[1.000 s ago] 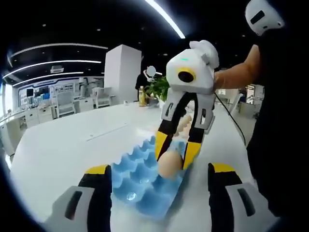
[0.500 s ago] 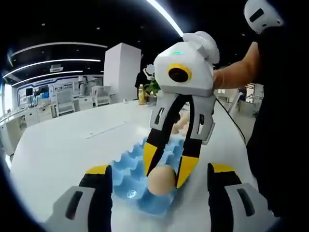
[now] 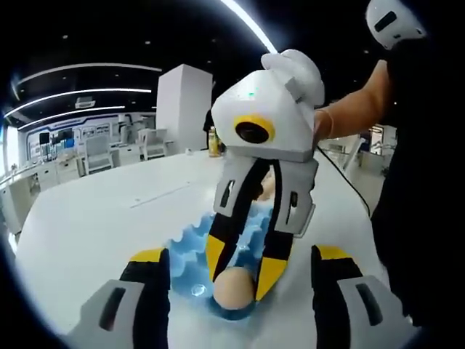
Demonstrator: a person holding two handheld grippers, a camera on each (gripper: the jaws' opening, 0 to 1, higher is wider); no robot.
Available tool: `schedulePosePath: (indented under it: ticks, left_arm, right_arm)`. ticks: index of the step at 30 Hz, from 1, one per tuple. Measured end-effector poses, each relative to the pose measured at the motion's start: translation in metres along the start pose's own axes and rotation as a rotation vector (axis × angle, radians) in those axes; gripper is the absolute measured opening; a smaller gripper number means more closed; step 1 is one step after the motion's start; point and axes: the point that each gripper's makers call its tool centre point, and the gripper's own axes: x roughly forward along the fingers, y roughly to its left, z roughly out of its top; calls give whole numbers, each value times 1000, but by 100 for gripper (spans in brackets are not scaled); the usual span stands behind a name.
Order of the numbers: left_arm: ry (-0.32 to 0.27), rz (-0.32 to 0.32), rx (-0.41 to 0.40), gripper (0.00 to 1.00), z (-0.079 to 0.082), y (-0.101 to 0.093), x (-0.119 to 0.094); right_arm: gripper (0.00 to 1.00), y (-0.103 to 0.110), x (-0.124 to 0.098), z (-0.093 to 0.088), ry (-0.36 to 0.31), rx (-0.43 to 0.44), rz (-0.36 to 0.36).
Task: Place the egg into an empty slot of the egg tray after lifting it from the table, then release the egg inside the slot.
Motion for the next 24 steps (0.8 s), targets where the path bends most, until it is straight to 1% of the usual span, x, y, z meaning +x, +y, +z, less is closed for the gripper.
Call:
schedulePosePath:
  ticks: [7,13,14,17,18,21,24]
  left_arm:
    - [2,-1,-3,79,-2,0,-1]
    - [1,-4,-2,79,-3,-1,-1]
    - [-4,1,3,79,-2,0,-1]
    - [-1,-1,-2,79,-3,-1,-2]
    - [-1,0,-3,78,-3,-1,-2]
    - [1,-4,-6,76,-4,-2,-3]
    - [0,1,-3,78,-4,-2,-3]
  right_arm:
    - [25,2,7,-4,19,-7,9]
    - [25,0,11,-2,20,-12,7]
    - [25,1,12,-2,24,-12,9]
    - [25,4,14,-3,52,-55,7]
    - [25,4,13,-3,58,-49,6]
    - [25,3,12,-4,55,-40,11]
    - [26,3,12,-4,45,-49,16]
